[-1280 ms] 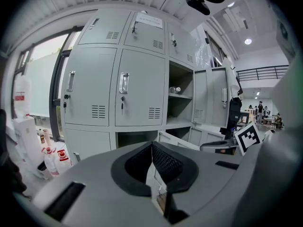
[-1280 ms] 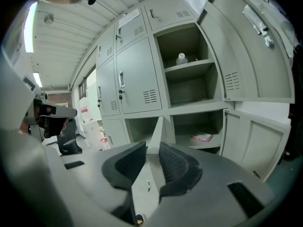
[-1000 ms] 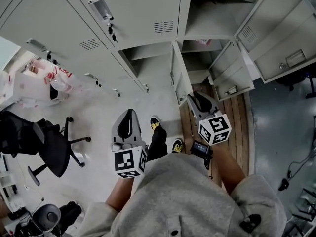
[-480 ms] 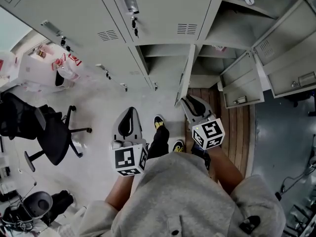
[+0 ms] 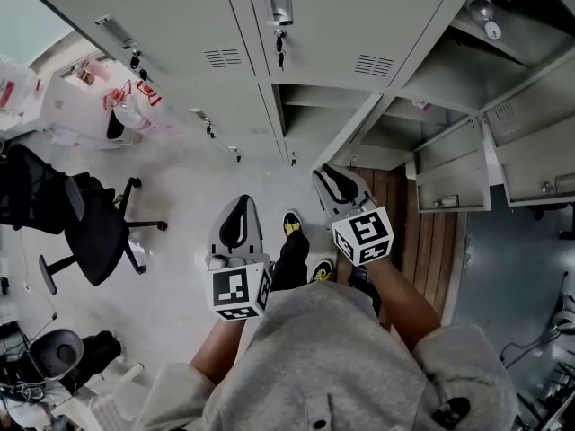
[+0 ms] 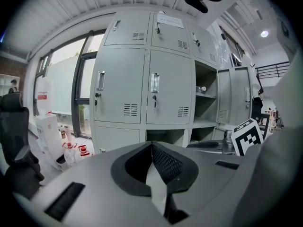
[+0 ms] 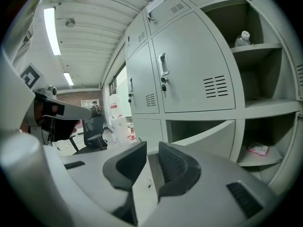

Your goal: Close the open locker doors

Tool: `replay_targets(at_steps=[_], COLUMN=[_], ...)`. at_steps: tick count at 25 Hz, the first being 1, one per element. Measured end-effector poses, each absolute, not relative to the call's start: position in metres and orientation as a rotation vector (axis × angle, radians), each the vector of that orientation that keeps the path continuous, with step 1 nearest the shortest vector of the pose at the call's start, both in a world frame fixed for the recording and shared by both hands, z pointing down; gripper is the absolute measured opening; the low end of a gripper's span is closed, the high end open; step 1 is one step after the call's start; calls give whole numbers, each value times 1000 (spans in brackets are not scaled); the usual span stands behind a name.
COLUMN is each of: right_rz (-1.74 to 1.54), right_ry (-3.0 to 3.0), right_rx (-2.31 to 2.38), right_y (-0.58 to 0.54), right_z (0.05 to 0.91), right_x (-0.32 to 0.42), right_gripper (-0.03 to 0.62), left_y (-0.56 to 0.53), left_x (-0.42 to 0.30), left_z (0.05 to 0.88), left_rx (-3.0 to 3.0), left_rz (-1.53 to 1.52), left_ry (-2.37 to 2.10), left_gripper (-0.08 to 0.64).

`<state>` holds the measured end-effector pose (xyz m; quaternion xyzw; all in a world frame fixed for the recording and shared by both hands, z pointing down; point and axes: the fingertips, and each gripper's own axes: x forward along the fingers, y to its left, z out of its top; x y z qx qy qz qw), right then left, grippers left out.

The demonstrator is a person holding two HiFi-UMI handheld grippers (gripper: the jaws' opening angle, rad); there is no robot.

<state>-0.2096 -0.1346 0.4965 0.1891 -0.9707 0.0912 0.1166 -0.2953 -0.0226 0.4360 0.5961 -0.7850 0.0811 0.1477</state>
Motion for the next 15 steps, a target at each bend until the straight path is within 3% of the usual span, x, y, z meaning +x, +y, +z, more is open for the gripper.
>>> replay_targets(at_steps=[15], right_rz=[149], right_ry=[-2892], right_rx=[430], right_y=[-166], right_z=[497], right_x=[-292], right_gripper=[83], left_y=[-23], left_x=[-330], left_z=[446], left_rx=[1640], left_rz=[242], left_ry=[-2275], left_gripper=[11])
